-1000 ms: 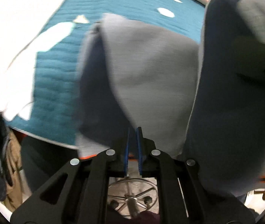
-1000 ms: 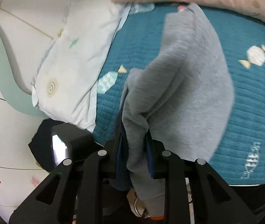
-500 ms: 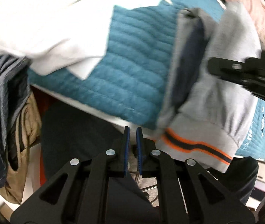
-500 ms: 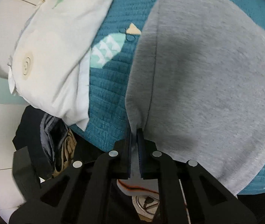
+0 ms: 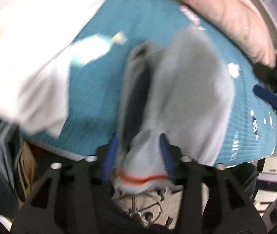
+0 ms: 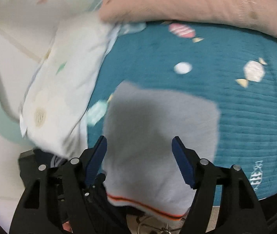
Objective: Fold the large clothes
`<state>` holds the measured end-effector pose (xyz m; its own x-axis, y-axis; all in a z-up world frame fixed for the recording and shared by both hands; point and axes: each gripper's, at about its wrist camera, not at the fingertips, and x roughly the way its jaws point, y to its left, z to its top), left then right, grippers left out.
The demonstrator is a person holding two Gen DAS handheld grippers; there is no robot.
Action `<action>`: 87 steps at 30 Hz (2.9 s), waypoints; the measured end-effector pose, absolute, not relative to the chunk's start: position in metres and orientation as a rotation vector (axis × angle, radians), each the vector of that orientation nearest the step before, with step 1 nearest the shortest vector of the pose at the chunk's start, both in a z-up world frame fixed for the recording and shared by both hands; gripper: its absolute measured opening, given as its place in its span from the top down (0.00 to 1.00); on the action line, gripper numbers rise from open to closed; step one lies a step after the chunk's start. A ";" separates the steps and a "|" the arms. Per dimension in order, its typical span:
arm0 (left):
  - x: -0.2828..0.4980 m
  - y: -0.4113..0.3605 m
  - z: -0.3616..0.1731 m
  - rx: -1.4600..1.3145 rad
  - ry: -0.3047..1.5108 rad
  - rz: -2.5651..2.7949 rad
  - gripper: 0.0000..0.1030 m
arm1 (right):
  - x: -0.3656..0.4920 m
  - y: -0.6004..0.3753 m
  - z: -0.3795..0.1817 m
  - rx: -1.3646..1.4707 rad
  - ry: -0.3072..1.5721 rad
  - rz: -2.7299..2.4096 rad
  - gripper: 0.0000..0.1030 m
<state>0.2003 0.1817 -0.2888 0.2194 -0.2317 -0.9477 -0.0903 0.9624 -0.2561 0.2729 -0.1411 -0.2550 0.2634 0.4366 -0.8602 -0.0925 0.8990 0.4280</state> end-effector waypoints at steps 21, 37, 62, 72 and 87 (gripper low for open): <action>0.345 0.121 -0.348 -0.246 1.360 -0.091 0.53 | 0.329 -0.197 -0.388 0.569 1.499 0.204 1.00; 0.215 0.149 -0.347 -0.170 1.489 -0.105 0.59 | 0.197 -0.161 -0.367 0.350 1.668 0.336 0.97; 0.246 0.179 -0.327 -0.279 1.392 -0.084 0.12 | 0.230 -0.198 -0.325 0.373 1.456 0.286 0.20; 0.271 0.181 -0.363 -0.230 1.471 -0.035 0.12 | 0.248 -0.201 -0.383 0.423 1.580 0.262 0.20; 0.275 0.160 -0.370 -0.317 1.503 -0.090 0.29 | 0.254 -0.193 -0.401 0.467 1.642 0.312 0.20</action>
<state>0.2746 0.1600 -0.3697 0.0734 -0.2534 -0.9646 -0.1358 0.9556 -0.2613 0.2537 -0.1925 -0.4007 -0.0793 0.4739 -0.8770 0.1193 0.8779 0.4637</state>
